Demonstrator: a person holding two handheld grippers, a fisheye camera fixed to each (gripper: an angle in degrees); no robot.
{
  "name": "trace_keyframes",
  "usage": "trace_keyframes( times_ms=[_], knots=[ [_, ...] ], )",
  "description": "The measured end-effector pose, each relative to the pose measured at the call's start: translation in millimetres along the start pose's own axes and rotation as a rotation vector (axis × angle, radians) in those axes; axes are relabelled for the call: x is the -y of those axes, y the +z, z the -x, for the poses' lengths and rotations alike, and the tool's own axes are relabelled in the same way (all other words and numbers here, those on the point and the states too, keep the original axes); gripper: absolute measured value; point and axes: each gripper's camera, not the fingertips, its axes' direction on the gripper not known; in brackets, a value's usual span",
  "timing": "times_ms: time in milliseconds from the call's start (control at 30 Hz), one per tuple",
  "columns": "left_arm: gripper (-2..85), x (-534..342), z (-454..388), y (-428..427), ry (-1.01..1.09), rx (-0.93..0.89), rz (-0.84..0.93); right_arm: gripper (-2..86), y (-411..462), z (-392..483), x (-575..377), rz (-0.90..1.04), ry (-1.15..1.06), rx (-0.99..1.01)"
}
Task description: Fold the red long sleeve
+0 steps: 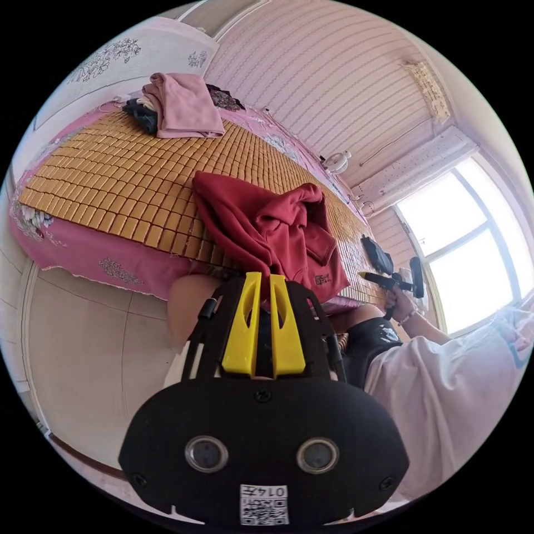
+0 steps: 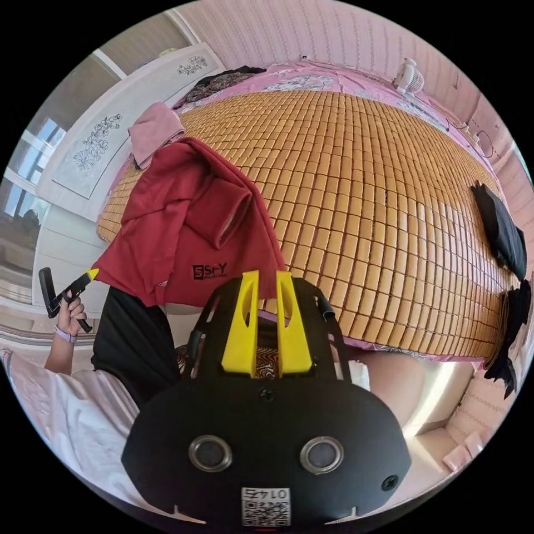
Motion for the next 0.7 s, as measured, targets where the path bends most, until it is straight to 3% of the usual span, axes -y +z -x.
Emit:
trace_keyframes(
  times_ms=[200,367,433,500,600,700],
  knots=[
    [0.8,-17.9,-19.9,-8.1,-0.046,0.028,-0.015,10.7,-18.0,-35.1,-32.5,-0.147,0.121,0.046],
    [0.5,-35.2,-48.2,-5.8,-0.053,0.061,-0.017,11.8,2.5,-47.0,-38.7,-0.035,0.024,0.009],
    [0.4,-40.3,-58.1,-4.7,-0.048,0.069,-0.016,7.9,17.1,-53.6,-43.4,0.093,-0.037,0.021],
    [0.2,-44.9,-68.9,-7.2,-0.044,0.061,-0.035,4.7,11.1,-56.3,-52.2,0.083,-0.089,-0.081],
    [0.1,-48.0,-89.4,-18.1,-0.035,0.065,-0.085,2.8,-4.1,-68.5,-65.2,0.093,-0.158,-0.027],
    [0.0,-41.7,-126.2,-33.8,0.097,0.101,-0.142,2.0,-36.2,-97.4,-73.1,0.046,-0.176,0.176]
  ],
)
